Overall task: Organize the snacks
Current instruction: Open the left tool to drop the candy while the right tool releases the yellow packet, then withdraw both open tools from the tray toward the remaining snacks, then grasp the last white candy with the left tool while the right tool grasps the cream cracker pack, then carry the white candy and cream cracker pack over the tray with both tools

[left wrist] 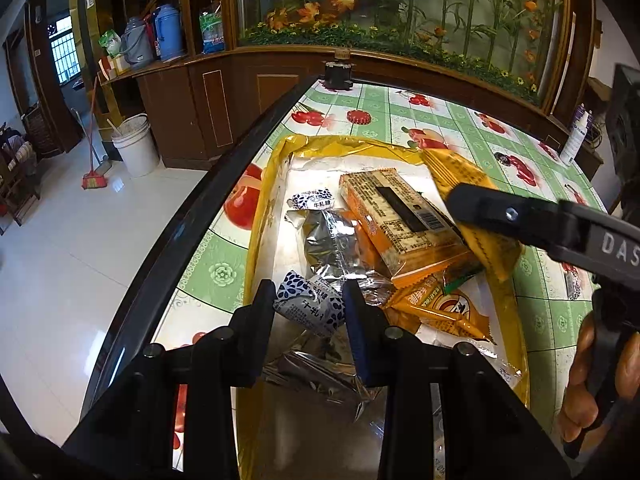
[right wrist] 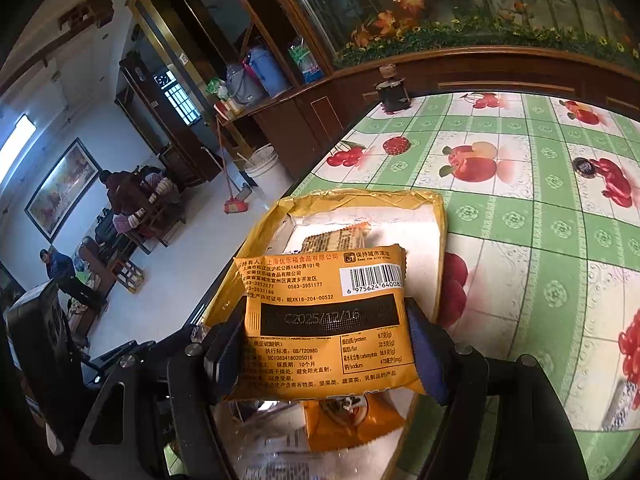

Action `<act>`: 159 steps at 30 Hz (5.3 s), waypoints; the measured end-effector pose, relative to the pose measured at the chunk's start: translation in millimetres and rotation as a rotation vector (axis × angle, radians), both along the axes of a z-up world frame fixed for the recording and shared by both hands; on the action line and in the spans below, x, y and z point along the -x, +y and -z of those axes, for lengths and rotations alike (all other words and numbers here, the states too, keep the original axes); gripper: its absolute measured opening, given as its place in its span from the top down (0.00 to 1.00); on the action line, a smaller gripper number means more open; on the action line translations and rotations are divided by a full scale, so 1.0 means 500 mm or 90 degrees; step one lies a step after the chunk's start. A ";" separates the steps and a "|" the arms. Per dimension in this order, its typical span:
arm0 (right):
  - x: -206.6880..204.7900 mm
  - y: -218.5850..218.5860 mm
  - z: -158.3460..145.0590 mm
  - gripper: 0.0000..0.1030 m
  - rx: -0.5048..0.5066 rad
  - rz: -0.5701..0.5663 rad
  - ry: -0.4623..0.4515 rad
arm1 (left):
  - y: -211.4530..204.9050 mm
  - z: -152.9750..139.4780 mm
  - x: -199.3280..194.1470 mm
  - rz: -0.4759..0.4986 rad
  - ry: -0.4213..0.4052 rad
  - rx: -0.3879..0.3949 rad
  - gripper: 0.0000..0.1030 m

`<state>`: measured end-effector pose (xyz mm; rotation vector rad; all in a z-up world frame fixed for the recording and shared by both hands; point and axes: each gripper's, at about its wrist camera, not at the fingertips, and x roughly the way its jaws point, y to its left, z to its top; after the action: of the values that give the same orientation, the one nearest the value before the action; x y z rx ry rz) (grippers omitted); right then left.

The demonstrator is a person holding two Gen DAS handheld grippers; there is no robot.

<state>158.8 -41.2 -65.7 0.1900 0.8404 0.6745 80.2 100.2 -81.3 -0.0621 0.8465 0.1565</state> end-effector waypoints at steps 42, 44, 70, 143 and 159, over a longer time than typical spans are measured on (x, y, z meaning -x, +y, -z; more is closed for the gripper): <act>0.152 -0.604 0.081 0.18 -0.032 0.339 0.065 | -0.299 -0.055 0.001 0.159 -0.023 0.005 0.34; 0.161 -0.634 0.078 0.18 -0.026 0.353 0.057 | -0.334 -0.053 -0.007 0.179 -0.018 0.007 0.34; -0.012 -0.642 0.088 0.17 0.174 0.282 0.004 | -0.545 0.066 -0.117 0.255 0.083 0.005 0.34; 0.182 -0.228 -0.031 0.55 -0.098 0.064 0.039 | -0.048 -0.051 0.097 -0.023 -0.052 -0.003 0.84; 0.143 -0.036 -0.026 0.55 0.018 -0.024 -0.026 | -0.017 -0.015 0.073 -0.030 -0.025 -0.002 0.84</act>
<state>87.5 -59.2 -52.6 0.1353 0.8160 0.7001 43.7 91.9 -73.7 -0.0817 0.8064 0.2009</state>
